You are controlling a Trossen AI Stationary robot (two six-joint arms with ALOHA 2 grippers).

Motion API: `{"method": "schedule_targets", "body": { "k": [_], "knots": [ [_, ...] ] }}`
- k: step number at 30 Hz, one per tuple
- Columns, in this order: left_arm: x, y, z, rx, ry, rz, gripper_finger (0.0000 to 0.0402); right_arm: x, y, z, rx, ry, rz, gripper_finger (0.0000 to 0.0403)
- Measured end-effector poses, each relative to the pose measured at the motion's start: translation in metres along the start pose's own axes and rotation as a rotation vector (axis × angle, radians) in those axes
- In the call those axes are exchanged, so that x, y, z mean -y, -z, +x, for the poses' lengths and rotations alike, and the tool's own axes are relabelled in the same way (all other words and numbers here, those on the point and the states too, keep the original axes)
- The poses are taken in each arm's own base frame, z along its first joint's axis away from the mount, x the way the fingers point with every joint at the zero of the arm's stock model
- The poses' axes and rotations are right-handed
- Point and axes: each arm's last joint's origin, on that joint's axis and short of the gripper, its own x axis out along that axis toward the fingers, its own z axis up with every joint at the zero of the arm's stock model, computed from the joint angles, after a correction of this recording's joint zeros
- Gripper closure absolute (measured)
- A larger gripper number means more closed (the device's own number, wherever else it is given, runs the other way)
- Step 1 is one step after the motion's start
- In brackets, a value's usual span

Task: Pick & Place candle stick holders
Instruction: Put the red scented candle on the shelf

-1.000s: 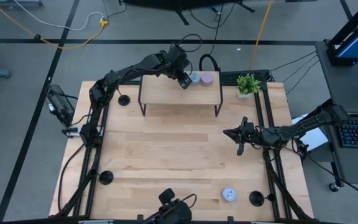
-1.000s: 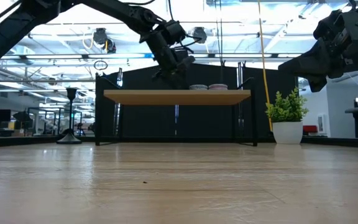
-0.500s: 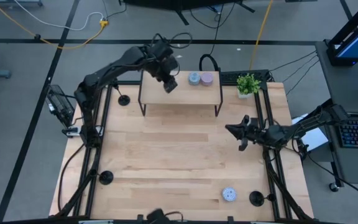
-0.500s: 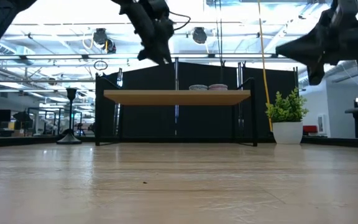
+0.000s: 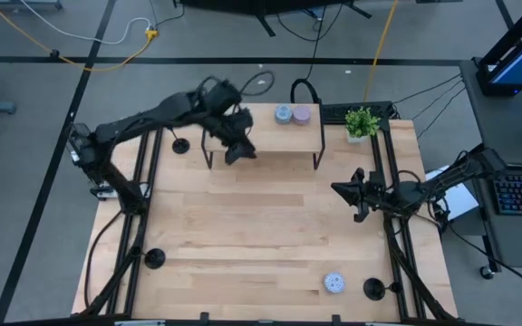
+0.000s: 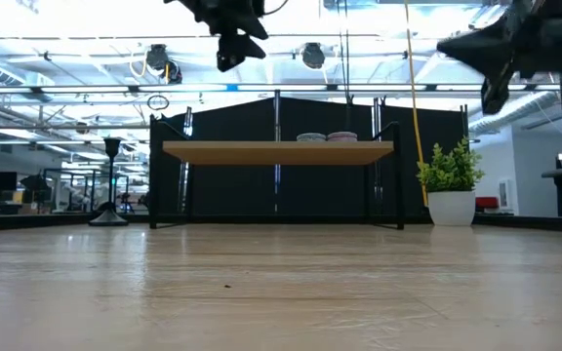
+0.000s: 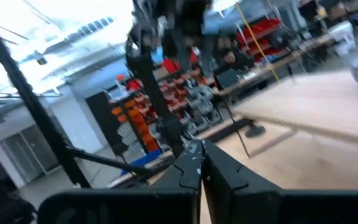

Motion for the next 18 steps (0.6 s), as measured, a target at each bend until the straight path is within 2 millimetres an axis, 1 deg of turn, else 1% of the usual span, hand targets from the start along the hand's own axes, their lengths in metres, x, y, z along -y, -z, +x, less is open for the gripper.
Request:
{"method": "schedule_targets", "body": {
  "k": [4,8,13,16,18],
  "knots": [
    [0.018,0.037,-0.001,0.049,-0.032,-0.049,0.0243,-0.009,-0.007,0.003,-0.008,-0.023,-0.031,0.0403],
    [0.038,0.073,-0.011,0.153,-0.06,-0.086,0.0243,-0.021,-0.015,0.01,-0.073,-0.017,-0.065,0.0403],
    [0.06,0.112,-0.021,0.356,-0.01,-0.102,0.0243,-0.041,-0.032,0.022,-0.216,0.011,-0.114,0.0403],
    [0.07,0.136,-0.021,0.409,0.034,-0.083,0.0243,-0.056,-0.045,0.028,-0.316,0.004,-0.116,0.0403],
    [0.074,0.149,-0.019,0.425,0.029,-0.086,0.0243,-0.066,-0.052,0.032,-0.397,-0.01,-0.108,0.0403]
  ]
}}
